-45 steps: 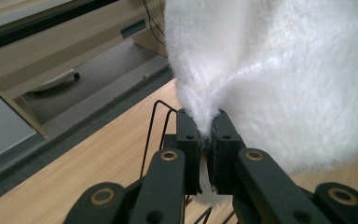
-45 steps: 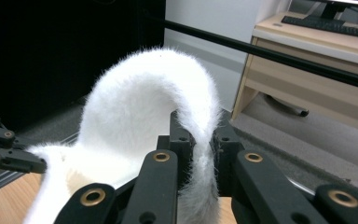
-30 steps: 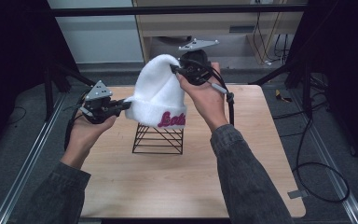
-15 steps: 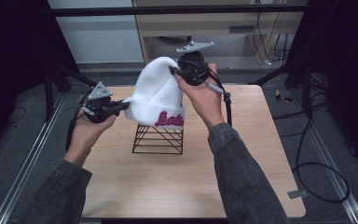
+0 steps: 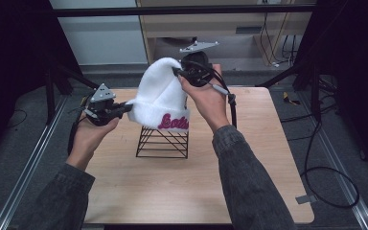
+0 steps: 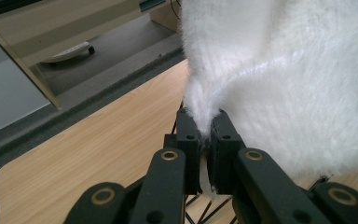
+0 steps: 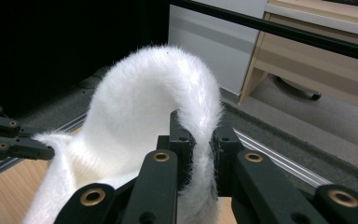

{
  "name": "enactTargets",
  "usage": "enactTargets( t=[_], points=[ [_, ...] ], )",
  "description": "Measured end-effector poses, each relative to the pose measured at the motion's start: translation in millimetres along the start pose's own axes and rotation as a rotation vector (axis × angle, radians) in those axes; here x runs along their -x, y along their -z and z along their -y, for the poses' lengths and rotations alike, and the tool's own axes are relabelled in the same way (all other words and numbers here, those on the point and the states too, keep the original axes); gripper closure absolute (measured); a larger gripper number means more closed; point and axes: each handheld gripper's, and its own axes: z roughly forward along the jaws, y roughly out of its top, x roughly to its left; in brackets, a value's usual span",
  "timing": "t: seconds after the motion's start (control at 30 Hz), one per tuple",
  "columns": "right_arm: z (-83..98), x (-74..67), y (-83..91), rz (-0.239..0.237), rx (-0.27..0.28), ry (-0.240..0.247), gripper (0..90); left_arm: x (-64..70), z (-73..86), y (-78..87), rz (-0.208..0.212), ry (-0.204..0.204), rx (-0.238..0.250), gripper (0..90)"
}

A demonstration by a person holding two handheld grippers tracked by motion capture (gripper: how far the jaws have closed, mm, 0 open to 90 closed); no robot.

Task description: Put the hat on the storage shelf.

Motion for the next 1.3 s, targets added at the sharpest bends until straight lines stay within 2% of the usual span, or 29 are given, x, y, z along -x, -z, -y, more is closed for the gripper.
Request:
enactTargets(
  t=[0.43,0.5,0.63,0.87,1.03,1.17,1.3],
  points=[
    [3.6,4.2,-12.8,0.003,-0.014,-0.006,82.6,-6.1,4.8,-17.2,-0.021,0.003,-0.010,84.4],
    [6.4,4.1,-17.0,0.001,-0.020,-0.005,82.7,-6.9,7.7,-20.6,-0.024,0.000,-0.016,84.5],
    [10.2,3.1,-20.1,-0.003,-0.026,-0.007,82.6,-8.6,16.8,-25.9,-0.020,0.025,-0.015,84.5],
    [15.3,-1.6,-22.0,-0.009,-0.032,0.012,82.6,-10.7,29.5,-26.8,-0.016,0.041,-0.008,84.5],
    [19.2,-8.0,-16.6,-0.018,-0.029,0.031,82.6,-7.6,37.9,-22.0,-0.013,0.040,0.006,84.5],
    [22.7,-13.1,-7.2,-0.026,-0.024,0.049,82.5,-0.1,45.2,-11.4,-0.015,0.013,0.026,84.5],
    [29.5,-16.3,1.1,-0.030,-0.027,0.064,82.4,5.6,53.2,-11.5,-0.015,0.009,0.027,84.4]
  ],
)
